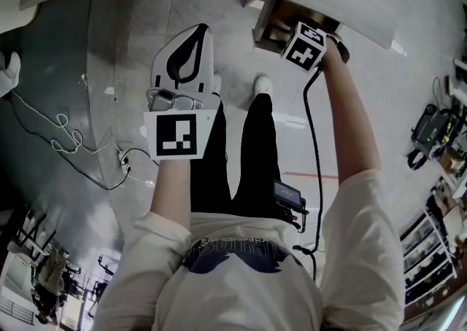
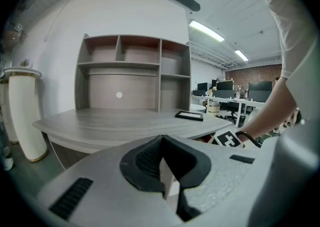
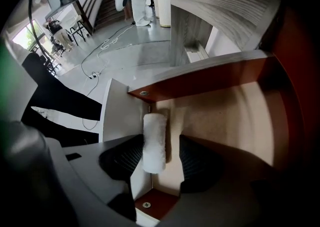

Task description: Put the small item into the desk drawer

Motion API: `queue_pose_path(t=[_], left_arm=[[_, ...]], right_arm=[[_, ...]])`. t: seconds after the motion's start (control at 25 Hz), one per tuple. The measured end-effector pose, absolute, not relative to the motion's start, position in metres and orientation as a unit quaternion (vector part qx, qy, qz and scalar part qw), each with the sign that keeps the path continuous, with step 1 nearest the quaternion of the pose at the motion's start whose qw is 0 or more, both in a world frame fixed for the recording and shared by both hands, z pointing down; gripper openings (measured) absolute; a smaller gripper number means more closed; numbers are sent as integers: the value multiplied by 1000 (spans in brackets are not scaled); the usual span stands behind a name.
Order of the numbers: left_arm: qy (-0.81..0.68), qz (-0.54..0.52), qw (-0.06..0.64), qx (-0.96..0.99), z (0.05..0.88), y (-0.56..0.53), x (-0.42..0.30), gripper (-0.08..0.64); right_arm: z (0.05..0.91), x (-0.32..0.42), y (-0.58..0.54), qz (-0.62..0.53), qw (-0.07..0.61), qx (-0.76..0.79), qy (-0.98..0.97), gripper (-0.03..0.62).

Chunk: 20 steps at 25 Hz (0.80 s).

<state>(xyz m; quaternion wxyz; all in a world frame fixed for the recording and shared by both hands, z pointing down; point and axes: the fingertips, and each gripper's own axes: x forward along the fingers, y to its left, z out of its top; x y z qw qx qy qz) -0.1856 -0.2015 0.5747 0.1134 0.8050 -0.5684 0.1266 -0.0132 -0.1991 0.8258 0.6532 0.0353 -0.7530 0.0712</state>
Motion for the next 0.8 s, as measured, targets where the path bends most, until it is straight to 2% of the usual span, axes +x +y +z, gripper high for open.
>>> queue_pose_path(t=[0.6, 0.8], left_arm=[[-562, 130, 111, 809, 569, -197, -178, 8], [-561, 126, 102, 812, 558, -199, -175, 8]], right_arm=[[800, -11, -206, 71, 629, 67, -771, 242], [776, -11, -204, 117, 587, 111, -793, 242]])
